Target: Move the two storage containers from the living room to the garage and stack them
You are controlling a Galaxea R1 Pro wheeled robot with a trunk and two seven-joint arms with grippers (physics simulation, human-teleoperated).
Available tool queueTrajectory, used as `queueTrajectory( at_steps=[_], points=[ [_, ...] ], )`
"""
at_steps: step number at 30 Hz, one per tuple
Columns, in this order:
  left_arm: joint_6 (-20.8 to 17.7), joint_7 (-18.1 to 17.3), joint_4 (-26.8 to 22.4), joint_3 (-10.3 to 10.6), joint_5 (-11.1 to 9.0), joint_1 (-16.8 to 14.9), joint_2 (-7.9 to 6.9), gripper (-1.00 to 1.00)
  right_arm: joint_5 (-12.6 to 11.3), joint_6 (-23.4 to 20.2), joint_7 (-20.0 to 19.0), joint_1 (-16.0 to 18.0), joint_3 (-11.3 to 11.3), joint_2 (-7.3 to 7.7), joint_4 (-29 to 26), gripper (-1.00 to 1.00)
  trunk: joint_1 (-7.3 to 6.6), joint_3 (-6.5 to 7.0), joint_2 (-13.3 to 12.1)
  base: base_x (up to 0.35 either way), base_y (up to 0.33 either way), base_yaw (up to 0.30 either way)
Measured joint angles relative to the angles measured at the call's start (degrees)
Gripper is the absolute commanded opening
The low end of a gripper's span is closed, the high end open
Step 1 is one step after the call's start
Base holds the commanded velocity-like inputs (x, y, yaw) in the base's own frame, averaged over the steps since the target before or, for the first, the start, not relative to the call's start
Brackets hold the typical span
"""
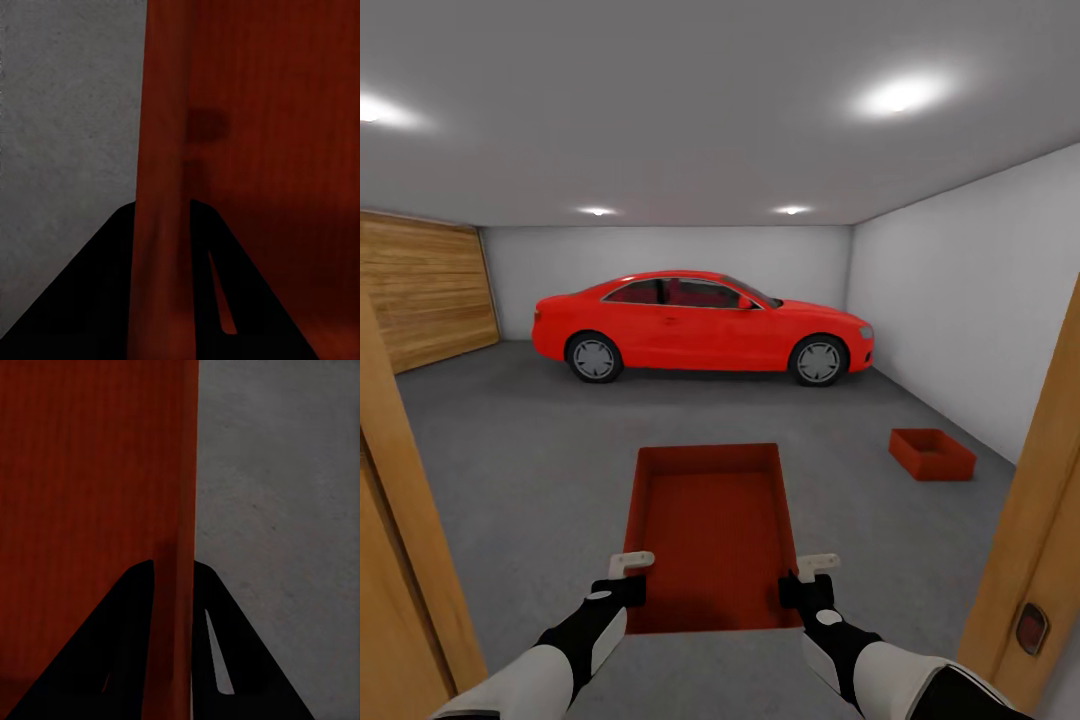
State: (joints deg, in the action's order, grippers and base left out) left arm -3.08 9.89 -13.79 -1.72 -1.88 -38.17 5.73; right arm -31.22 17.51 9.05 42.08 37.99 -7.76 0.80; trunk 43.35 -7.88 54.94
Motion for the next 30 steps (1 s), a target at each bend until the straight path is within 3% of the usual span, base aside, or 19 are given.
queueTrajectory(
  at_steps=[8,30],
  points=[
    [0.1,0.0,0.1,0.0,0.0,0.0,-0.01,-1.00,0.0,0.0,0.0,0.0,0.0,-0.01,0.0,-1.00,-0.02,0.00,0.0,0.058,0.001,0.000],
    [0.0,0.0,0.0,0.0,0.1,0.0,-0.01,-1.00,0.0,0.0,0.0,0.0,0.0,-0.01,0.0,-1.00,-0.03,0.00,0.0,0.313,0.000,0.000]
  ],
)
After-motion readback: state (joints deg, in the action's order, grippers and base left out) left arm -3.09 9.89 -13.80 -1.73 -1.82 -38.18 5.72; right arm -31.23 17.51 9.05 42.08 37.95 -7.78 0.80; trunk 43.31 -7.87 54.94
